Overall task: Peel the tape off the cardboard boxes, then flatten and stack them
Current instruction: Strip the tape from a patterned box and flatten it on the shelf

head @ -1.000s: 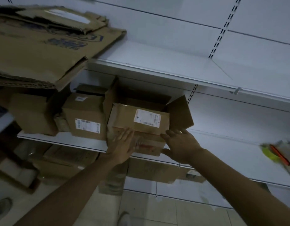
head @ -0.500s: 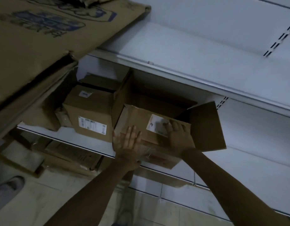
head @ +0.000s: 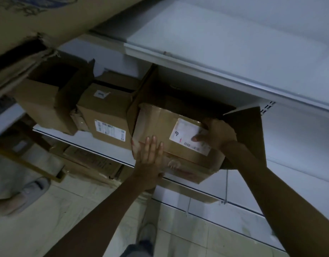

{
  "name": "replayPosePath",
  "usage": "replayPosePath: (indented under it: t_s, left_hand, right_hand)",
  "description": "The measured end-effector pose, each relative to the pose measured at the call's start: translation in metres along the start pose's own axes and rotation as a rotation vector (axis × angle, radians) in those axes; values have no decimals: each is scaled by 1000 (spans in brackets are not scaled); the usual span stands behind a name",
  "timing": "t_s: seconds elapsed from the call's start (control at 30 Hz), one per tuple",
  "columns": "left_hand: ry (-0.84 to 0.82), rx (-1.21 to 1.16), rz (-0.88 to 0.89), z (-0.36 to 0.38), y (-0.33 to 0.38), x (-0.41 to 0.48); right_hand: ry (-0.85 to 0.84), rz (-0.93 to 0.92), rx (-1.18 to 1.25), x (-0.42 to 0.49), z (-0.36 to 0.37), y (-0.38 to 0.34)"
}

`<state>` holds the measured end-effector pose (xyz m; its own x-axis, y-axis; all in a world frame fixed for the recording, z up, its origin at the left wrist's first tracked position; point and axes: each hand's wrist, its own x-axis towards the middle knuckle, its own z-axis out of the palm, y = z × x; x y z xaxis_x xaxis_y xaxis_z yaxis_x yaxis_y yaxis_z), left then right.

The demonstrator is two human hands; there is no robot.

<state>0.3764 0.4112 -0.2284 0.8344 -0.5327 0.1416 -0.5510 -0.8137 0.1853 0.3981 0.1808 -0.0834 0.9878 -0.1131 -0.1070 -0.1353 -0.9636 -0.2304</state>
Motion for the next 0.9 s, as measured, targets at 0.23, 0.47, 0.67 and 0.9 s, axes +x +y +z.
replayPosePath:
  t_s: [0.23, 0.47, 0.67, 0.9]
  left_hand:
    - [449, -594, -348, -40, 54, -28]
    - [664, -491, 146, -126, 150, -32]
    - [263, -724, 329, -182, 274, -63]
    - [-292, -1053, 136, -161, 399, -117]
  right_hand:
    - [327, -218, -30, -123, -2, 32]
    - [772, -180, -50, -273, -77, 125]
    - [888, -194, -117, -380, -145, 189]
    - [669, -147, -189, -454, -210, 243]
